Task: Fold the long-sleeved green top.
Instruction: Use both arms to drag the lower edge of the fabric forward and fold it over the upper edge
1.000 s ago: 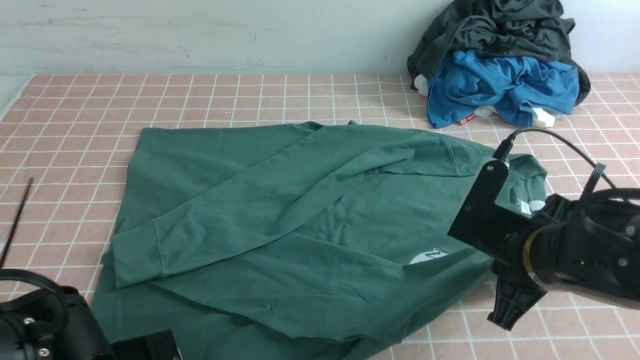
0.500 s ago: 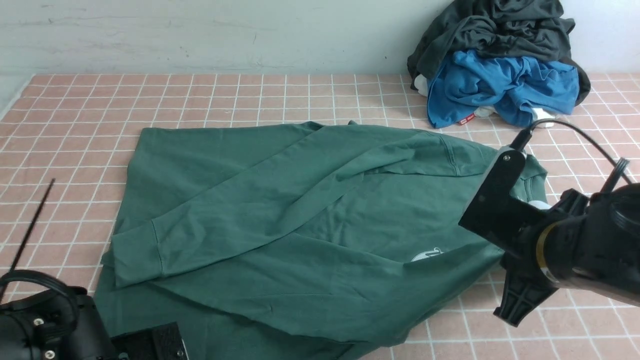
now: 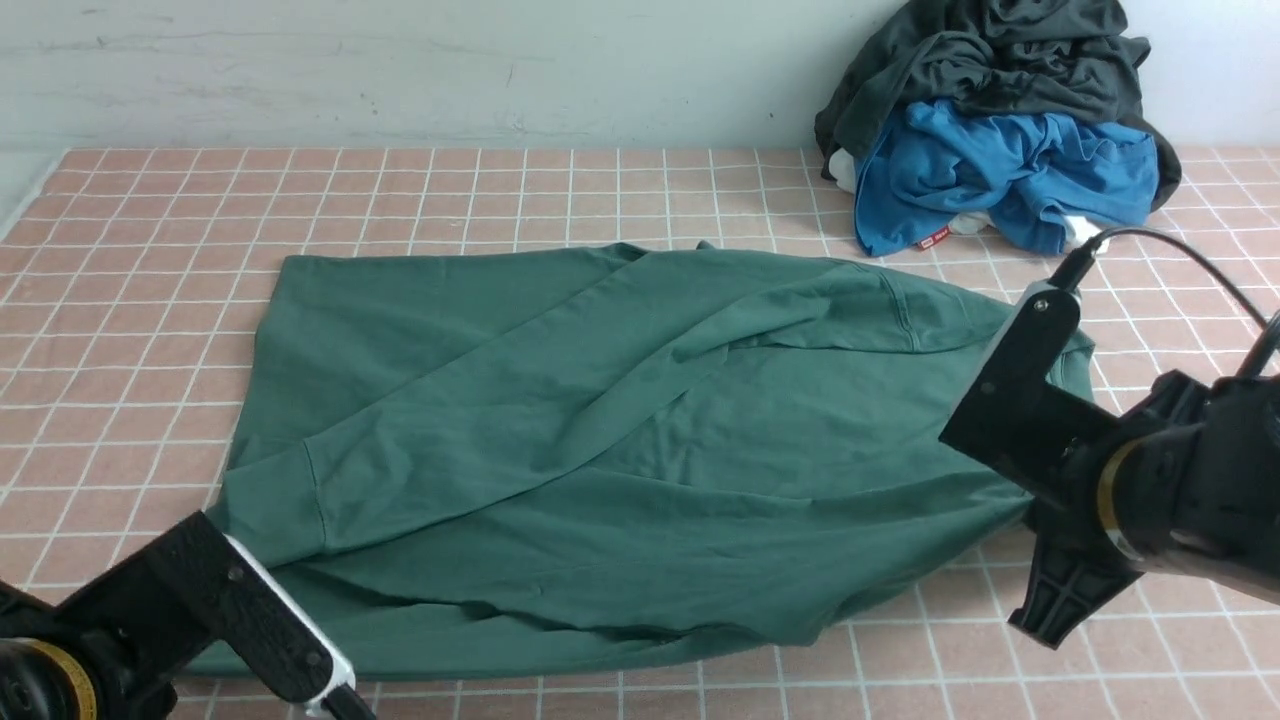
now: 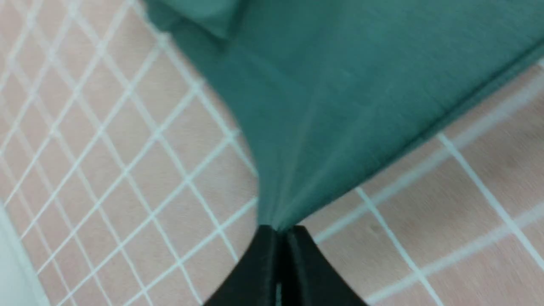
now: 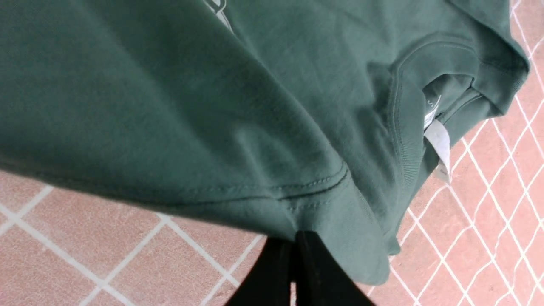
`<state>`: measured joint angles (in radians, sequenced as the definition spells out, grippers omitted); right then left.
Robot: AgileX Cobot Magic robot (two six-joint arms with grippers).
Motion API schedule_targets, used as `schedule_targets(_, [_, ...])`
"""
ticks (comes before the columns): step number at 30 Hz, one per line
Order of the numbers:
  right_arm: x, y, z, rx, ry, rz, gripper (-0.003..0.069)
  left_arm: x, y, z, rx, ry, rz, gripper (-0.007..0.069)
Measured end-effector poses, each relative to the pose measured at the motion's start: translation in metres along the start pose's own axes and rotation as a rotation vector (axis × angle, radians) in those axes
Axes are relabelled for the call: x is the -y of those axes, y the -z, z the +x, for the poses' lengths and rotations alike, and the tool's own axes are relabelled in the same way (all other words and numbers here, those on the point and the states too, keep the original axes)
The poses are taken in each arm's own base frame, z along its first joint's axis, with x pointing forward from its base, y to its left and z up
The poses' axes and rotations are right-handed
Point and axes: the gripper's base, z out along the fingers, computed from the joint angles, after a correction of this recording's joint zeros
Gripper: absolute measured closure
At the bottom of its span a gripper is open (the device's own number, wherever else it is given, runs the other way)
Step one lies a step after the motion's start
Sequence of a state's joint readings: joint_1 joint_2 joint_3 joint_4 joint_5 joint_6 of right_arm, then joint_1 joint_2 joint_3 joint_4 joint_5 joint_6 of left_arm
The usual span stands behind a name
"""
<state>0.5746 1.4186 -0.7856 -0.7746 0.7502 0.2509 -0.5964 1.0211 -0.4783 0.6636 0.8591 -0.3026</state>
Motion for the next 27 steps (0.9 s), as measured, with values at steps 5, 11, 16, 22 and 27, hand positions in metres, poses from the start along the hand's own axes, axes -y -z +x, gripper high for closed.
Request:
schedule_targets(5, [0.01,0.002,-0.006,0.064,0.16,0.112,0.0664,-0.013,0.009,-0.019,0.128,0.197,-0.066,0.0624])
schedule_targets(11, [0.033,0.003,-0.025,0.192,0.19,0.208,0.0664,-0.049,0.016,-0.055,0.255,0.325,-0.171,0.0624])
schedule_targets(16, [0.072,0.0,-0.053,0.294,0.106,0.265,0.0664,-0.093,-0.009,-0.094,0.287,0.391,-0.209,0.0624])
schedule_targets(22, [0.11,-0.034,-0.088,0.367,0.112,0.299,0.0664,-0.138,-0.057,-0.138,0.278,0.452,-0.221,0.0624])
schedule_targets(27, [0.128,-0.083,-0.117,0.354,0.103,0.314,0.0664,-0.159,-0.103,-0.173,0.26,0.446,-0.229,0.0624])
